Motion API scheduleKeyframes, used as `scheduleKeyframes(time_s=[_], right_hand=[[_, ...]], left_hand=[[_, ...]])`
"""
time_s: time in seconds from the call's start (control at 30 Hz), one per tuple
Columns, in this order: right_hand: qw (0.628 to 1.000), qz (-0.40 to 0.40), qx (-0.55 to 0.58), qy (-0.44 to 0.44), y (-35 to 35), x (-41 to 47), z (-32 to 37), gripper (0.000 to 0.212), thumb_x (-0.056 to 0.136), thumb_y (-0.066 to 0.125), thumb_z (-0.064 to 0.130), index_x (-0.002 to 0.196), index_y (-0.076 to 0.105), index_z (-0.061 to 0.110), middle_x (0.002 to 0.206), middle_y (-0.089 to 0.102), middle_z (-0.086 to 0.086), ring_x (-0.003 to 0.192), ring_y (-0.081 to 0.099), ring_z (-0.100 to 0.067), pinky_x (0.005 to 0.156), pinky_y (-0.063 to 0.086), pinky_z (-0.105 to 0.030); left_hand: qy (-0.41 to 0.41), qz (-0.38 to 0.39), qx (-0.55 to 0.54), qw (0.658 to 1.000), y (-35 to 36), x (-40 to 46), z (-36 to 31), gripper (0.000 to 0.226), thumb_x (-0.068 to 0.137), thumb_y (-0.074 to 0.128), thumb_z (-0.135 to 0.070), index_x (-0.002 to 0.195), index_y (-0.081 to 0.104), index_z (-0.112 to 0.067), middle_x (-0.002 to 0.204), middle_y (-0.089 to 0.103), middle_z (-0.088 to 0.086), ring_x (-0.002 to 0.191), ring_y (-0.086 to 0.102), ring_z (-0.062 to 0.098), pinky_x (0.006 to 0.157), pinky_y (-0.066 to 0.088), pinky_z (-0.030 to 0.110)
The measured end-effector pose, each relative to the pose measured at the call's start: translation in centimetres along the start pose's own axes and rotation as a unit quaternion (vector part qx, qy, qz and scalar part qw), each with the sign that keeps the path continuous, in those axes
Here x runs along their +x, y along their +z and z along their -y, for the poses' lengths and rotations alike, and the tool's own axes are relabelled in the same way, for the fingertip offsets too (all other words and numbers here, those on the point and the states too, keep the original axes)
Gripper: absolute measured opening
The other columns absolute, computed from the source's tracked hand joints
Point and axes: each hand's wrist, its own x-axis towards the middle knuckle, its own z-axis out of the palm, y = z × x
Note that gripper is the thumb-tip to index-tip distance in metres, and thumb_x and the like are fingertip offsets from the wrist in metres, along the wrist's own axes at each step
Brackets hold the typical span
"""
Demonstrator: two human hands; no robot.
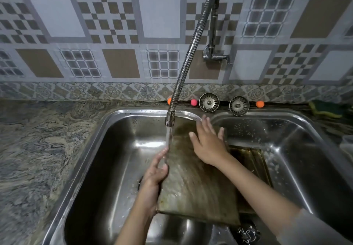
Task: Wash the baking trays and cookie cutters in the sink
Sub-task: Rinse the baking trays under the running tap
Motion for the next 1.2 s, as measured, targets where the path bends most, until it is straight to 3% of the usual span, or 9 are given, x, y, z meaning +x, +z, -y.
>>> scheduleKeyframes(time_s=[0.1, 0.23, 0.33, 0.5, 0.7, 0.87, 0.97, 1.13, 1.2], right_hand=[[0.993, -0.001, -0.025, -0.114, 0.7, -2.1, 3.7, 0.059, 0.1, 0.018, 0.043, 0.151, 0.012, 0.015, 0.161, -0.001, 0.0, 0.147, -0.011, -0.014, 0.117, -0.009, -0.053], [0.968, 0.036, 0.002, -0.248, 2.6, -7.1, 3.4, 0.061, 0.1, 0.027, 0.041, 0.152, 0.0, 0.024, 0.157, -0.014, 0.013, 0.142, -0.021, -0.001, 0.115, -0.016, -0.035], [0.985, 0.043, 0.03, -0.162, 2.5, -5.5, -0.1, 0.063, 0.1, 0.024, 0.049, 0.151, -0.004, 0.028, 0.155, -0.019, 0.014, 0.141, -0.023, -0.001, 0.118, -0.011, -0.045], [0.999, 0.007, 0.02, -0.036, 0.9, -0.7, 1.0, 0.061, 0.101, 0.021, 0.044, 0.152, 0.005, 0.015, 0.16, -0.01, 0.001, 0.145, -0.017, -0.012, 0.111, -0.015, -0.054], [0.966, 0.01, 0.009, -0.257, 3.3, -6.6, 4.0, 0.06, 0.1, 0.026, 0.044, 0.151, 0.0, 0.028, 0.157, -0.013, 0.016, 0.14, -0.022, 0.003, 0.114, -0.017, -0.032], [0.971, 0.021, 0.23, -0.059, 3.4, -6.2, -1.4, 0.062, 0.097, 0.036, 0.047, 0.15, 0.008, 0.034, 0.159, -0.005, 0.011, 0.146, -0.007, -0.004, 0.121, 0.006, -0.037], [0.887, -0.021, 0.456, 0.065, 2.6, -6.8, -1.2, 0.048, 0.096, 0.047, 0.037, 0.142, 0.034, 0.035, 0.15, 0.036, 0.003, 0.134, 0.035, -0.008, 0.114, 0.029, -0.033], [0.612, 0.053, 0.769, 0.178, 0.0, -9.1, -0.4, 0.039, 0.089, 0.051, 0.036, 0.099, 0.072, 0.005, 0.101, 0.071, -0.017, 0.091, 0.069, -0.029, 0.078, 0.053, -0.04], [0.584, 0.042, 0.794, 0.163, -1.4, -9.8, -0.6, 0.037, 0.09, 0.05, 0.03, 0.088, 0.076, 0.004, 0.089, 0.072, -0.016, 0.08, 0.07, -0.028, 0.072, 0.054, -0.039]], left_hand=[[0.015, -0.024, 0.0, 1.0, 1.0, 0.4, 0.5, 0.091, 0.048, 0.09, -0.034, 0.13, 0.054, -0.015, 0.134, 0.057, 0.014, 0.122, 0.055, 0.031, 0.103, 0.044, 0.047], [0.045, -0.057, -0.056, 0.996, -1.4, 0.9, -1.2, 0.048, 0.085, 0.051, -0.004, 0.132, 0.051, -0.014, 0.128, 0.062, 0.009, 0.102, 0.068, 0.018, 0.073, 0.057, 0.027], [0.038, -0.049, -0.033, 0.998, -2.8, 0.1, -2.0, 0.05, 0.085, 0.044, -0.001, 0.131, 0.052, -0.017, 0.12, 0.067, 0.007, 0.098, 0.069, 0.021, 0.07, 0.058, 0.031], [-0.006, -0.016, -0.026, 1.0, -0.4, -0.5, 0.2, 0.079, 0.059, 0.085, -0.021, 0.131, 0.053, -0.013, 0.125, 0.062, 0.018, 0.106, 0.064, 0.032, 0.083, 0.056, 0.042], [0.062, -0.089, -0.016, 0.994, -1.4, 0.6, -1.6, 0.049, 0.082, 0.046, 0.001, 0.128, 0.054, -0.016, 0.123, 0.065, 0.008, 0.102, 0.067, 0.017, 0.073, 0.058, 0.026], [0.072, -0.16, 0.001, 0.984, -3.8, -0.7, -3.0, 0.049, 0.089, 0.044, -0.002, 0.132, 0.053, -0.024, 0.12, 0.065, 0.004, 0.106, 0.063, 0.025, 0.078, 0.057, 0.037], [0.07, -0.179, -0.019, 0.981, -3.8, -0.8, -2.3, 0.044, 0.093, 0.041, -0.002, 0.127, 0.056, -0.026, 0.123, 0.063, 0.004, 0.108, 0.061, 0.027, 0.086, 0.052, 0.043], [0.051, -0.18, 0.03, 0.982, -1.4, -0.1, -0.2, 0.04, 0.094, 0.043, -0.001, 0.125, 0.056, -0.023, 0.118, 0.065, 0.007, 0.107, 0.061, 0.028, 0.099, 0.044, 0.049], [0.037, -0.178, 0.084, 0.98, -0.7, 0.2, 0.9, 0.037, 0.095, 0.042, 0.0, 0.123, 0.055, -0.022, 0.12, 0.063, 0.01, 0.101, 0.062, 0.025, 0.095, 0.047, 0.047]])
